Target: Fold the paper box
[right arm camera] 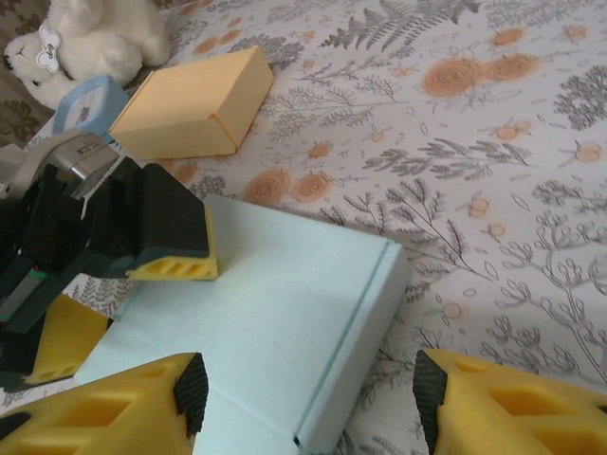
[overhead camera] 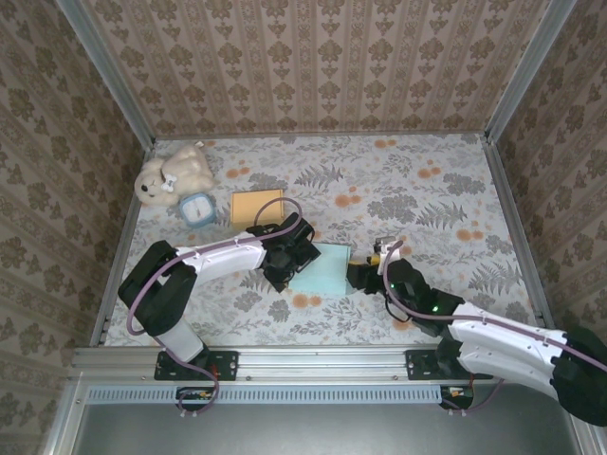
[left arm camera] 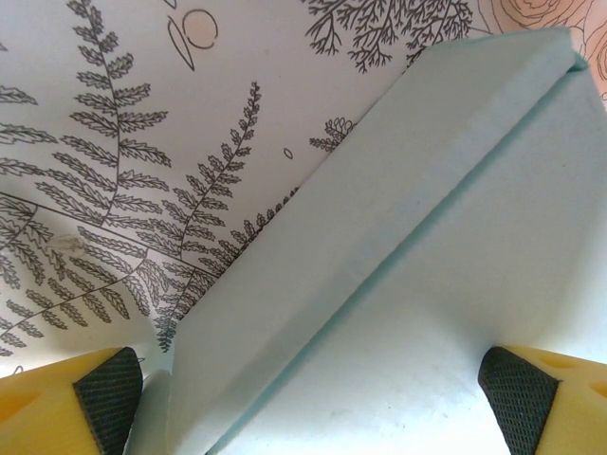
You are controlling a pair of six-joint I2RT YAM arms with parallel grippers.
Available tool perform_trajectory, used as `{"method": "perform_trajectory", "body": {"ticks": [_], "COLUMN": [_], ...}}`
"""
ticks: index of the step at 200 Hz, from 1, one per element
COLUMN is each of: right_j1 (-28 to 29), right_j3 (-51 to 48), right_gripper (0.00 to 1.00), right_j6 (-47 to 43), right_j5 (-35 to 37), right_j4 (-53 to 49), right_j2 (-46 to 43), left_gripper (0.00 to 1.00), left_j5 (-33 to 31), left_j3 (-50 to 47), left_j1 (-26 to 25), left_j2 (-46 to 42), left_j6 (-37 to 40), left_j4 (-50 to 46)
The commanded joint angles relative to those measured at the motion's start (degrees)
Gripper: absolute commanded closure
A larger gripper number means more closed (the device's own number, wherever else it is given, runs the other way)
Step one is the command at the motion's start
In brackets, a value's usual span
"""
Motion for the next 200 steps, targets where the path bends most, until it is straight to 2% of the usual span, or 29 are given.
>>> {"method": "perform_trajectory", "body": {"ticks": [1,30,95,156,200], "right_j1": [0.5,1.1,2.5,4.9,7.4], "right_j3": [-2.6,-4.7,-4.3,-3.0,-1.4], "right_gripper": [0.39,0.42,0.43,0.45,0.47], "right_j6": [2.4,5.0,6.8,8.8,9.4], "right_j5": [-0.9,-3.3,-7.8,-7.1,-3.8], "right_j4": [-3.5,-0.5,7.4,10.3,9.0], "right_j2": [-2.8,-2.4,6.1,12.0,15.0], "left_gripper": [0.03,0.03,0.03,0.03,0.03], "left_j5": [0.4,0.3,0.1,0.0,-0.1], "left_j3": [-2.2,-2.2,-2.3,-2.8,-3.0], "left_j1": [0.3,0.3,0.3,0.3,0.5], "left_j2": [2.7,3.0,2.8,2.6,2.3], "left_j6": [-1.0,-1.2,-1.2,-1.2,-1.0], "left_j4": [-3.2,-3.2,-3.6,-3.1,-3.1]}}
